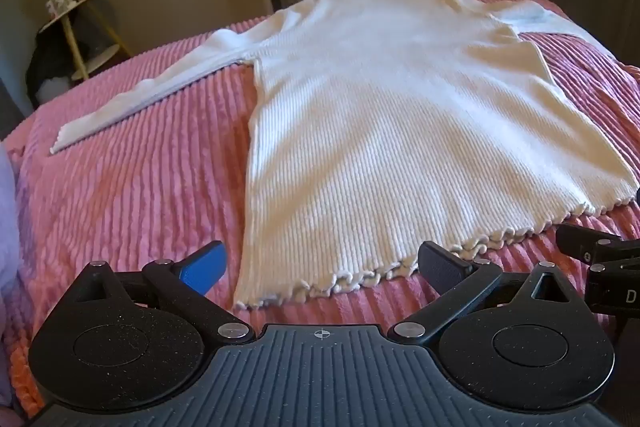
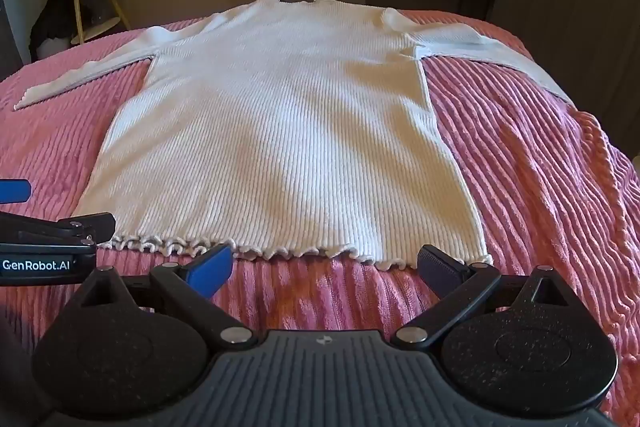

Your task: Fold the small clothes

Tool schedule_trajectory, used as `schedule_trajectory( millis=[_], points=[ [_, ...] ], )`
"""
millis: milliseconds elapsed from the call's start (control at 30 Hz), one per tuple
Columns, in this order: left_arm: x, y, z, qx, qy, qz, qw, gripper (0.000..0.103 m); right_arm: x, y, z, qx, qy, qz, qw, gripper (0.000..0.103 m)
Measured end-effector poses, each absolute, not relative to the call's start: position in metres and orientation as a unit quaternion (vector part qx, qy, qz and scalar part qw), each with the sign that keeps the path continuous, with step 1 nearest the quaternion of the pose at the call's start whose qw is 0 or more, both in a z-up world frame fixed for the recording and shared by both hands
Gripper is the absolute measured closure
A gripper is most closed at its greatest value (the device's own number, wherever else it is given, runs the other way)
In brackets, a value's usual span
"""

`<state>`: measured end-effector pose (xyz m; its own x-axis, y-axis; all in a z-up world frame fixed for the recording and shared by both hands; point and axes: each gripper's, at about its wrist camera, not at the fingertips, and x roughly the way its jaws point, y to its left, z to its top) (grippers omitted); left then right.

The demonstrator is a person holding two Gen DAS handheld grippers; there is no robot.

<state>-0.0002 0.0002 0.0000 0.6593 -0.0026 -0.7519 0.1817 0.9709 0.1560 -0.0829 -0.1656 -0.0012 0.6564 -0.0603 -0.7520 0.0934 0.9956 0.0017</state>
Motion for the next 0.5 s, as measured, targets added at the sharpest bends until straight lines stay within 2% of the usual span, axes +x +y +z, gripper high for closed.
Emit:
schedule_trajectory(
  millis=[500],
  points=[
    [0.0015,0.0071,-0.0046,0.093,0.421,-0.049,0.901,0.0,-0.0822,-0.1649,-0.0011,0.018,0.413,-0.043,0.91,0.004]
  ],
)
